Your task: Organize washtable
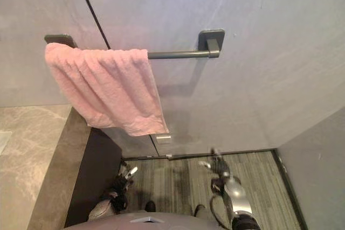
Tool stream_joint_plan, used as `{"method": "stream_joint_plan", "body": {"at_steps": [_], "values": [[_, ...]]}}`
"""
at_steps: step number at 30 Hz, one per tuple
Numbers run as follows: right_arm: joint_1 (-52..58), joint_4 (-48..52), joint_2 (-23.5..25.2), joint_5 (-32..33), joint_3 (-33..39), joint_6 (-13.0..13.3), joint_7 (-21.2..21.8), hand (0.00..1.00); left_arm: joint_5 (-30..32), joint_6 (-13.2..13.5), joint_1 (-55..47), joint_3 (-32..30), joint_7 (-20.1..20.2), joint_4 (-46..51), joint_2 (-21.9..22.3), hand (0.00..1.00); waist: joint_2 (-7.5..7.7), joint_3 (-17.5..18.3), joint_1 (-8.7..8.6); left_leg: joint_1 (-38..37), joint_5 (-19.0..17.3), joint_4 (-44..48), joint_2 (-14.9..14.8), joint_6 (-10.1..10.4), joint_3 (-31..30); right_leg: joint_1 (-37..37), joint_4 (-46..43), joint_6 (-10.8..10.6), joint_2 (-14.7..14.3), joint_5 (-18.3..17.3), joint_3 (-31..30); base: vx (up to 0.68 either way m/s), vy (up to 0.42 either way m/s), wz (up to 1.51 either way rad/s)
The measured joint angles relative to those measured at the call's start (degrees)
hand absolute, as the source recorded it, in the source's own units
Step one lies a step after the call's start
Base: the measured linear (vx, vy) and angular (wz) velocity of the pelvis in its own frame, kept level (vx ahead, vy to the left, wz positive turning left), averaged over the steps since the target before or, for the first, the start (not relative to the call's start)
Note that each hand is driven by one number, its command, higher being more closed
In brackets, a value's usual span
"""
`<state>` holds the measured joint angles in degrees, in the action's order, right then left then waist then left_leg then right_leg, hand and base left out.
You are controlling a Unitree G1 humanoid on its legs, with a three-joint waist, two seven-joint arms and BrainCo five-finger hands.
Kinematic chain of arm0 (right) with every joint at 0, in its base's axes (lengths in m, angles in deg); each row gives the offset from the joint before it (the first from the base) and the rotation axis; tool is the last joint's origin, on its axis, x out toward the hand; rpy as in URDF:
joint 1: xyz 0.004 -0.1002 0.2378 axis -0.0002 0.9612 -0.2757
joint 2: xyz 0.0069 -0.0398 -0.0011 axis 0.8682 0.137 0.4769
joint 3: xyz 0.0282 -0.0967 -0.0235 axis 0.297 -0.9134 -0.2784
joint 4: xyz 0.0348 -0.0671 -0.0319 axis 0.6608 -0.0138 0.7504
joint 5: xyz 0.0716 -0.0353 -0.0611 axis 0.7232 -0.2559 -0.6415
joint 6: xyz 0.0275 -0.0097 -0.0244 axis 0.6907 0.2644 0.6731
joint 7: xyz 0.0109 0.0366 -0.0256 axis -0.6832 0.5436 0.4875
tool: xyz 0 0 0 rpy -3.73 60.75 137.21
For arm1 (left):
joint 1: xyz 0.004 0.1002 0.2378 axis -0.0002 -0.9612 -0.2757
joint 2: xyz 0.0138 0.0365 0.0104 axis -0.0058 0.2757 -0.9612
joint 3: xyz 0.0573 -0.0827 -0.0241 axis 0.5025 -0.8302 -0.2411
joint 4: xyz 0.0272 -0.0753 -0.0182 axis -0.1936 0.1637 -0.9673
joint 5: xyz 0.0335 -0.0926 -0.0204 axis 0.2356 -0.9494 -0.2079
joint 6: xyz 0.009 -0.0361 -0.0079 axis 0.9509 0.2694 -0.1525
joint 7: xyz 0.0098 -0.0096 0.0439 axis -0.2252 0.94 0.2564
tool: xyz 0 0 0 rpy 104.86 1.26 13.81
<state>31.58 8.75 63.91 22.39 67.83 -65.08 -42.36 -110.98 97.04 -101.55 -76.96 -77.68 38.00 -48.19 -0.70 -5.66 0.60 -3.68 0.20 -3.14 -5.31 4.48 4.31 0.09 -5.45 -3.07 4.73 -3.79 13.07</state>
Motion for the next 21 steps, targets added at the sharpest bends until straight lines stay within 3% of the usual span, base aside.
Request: {"method": "stream_joint_plan", "body": {"at_steps": [2,3,8,14,21], "values": [[0.26,5.96,0.37,0.05,-1.00,0.36,-0.24,0.00,-0.60,0.19,-1.11,-0.47,-0.16,4.22,-0.13,0.00,-0.01,0.02,-0.05,0.32,-0.03,0.00,0.06,0.02,0.13,0.23,0.35,-0.06,0.01,0.19,-0.10,0.04,0.010,-0.09],[0.22,12.81,0.74,0.13,-2.01,1.62,-0.47,0.00,-0.67,0.77,-2.10,-0.68,-0.23,10.28,-0.38,0.00,0.13,0.14,0.02,0.89,-0.03,0.01,0.04,0.02,0.44,0.90,0.53,-0.03,0.10,0.41,-0.48,0.03,0.009,-0.07],[-2.67,26.55,0.85,0.08,-4.28,4.99,-1.40,0.00,-0.33,2.23,-3.90,-3.06,-0.45,25.13,0.26,0.00,0.12,0.23,0.68,1.15,-0.05,0.32,0.17,-0.01,0.83,0.81,1.13,-0.08,0.26,0.82,-0.57,0.01,0.004,-0.02],[-7.03,30.39,0.01,0.01,-8.70,6.11,-1.46,0.00,1.68,3.80,-4.87,-4.88,-1.80,34.38,3.08,0.00,-1.33,1.93,1.72,0.99,-0.16,0.57,0.17,-0.18,0.15,-0.83,2.97,-0.14,0.14,1.94,0.12,-0.02,0.007,0.05],[-11.07,30.37,-0.88,2.28,-13.77,6.06,-0.80,0.00,2.18,3.83,-8.29,-4.90,-1.79,37.22,4.44,0.00,-2.28,2.70,2.66,1.28,-0.16,0.43,0.02,-0.20,0.14,-1.81,5.01,-0.01,-0.28,3.42,0.23,-0.05,0.011,0.01]]}}
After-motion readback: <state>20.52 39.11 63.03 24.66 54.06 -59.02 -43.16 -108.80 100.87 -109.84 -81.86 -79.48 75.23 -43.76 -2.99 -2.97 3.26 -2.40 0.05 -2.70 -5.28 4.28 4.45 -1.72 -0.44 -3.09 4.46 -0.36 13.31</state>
